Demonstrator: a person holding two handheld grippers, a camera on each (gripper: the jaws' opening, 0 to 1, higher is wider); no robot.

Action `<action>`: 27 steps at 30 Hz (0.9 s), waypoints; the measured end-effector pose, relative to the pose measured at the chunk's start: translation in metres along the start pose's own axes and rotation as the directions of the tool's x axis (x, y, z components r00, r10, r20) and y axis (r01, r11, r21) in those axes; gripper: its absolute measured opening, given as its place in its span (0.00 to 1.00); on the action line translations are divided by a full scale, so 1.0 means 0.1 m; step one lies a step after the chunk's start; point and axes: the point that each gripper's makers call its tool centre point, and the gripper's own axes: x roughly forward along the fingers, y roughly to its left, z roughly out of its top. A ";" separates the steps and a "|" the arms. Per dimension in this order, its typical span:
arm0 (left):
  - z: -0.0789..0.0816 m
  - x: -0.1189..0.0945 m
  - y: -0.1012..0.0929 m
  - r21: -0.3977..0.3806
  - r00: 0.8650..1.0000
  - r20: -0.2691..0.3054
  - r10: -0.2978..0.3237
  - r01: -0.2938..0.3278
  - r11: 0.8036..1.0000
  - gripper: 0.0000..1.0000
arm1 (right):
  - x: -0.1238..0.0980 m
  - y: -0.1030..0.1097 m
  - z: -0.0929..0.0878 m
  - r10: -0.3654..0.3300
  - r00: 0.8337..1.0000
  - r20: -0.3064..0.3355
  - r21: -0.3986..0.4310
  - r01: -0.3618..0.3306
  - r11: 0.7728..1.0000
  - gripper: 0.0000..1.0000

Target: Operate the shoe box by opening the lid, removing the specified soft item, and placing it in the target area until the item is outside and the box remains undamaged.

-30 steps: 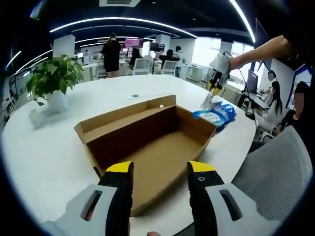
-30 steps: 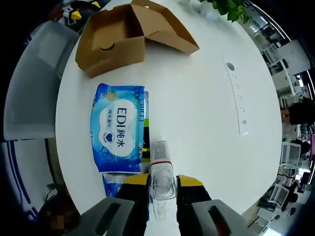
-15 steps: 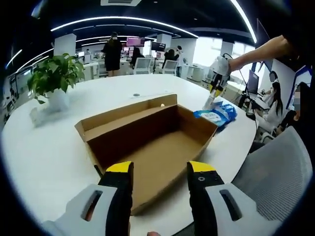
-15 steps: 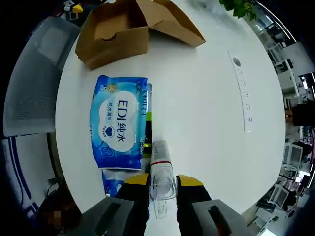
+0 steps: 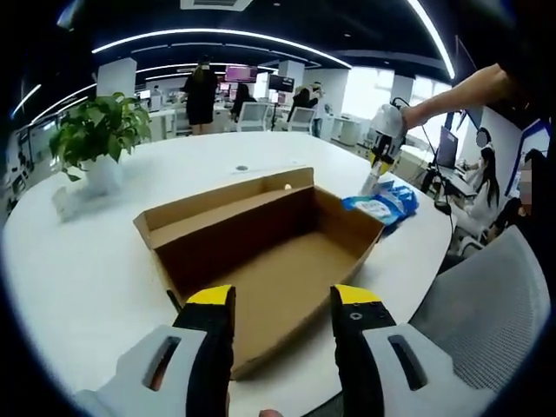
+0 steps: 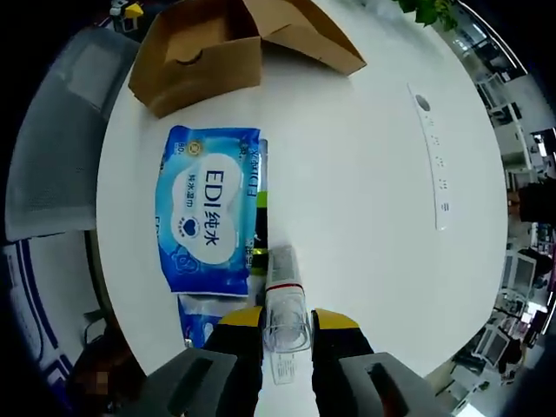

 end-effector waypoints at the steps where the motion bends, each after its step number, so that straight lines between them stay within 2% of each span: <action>1: 0.00 0.00 0.00 0.001 1.000 -0.001 0.001 -0.001 1.000 0.45 | 0.00 0.00 0.00 0.001 1.000 -0.003 0.002 -0.001 1.000 0.16; 27: 0.00 0.00 0.01 0.002 1.000 -0.001 0.000 0.000 1.000 0.45 | 0.01 -0.02 0.00 0.018 1.000 -0.016 0.022 -0.018 1.000 0.17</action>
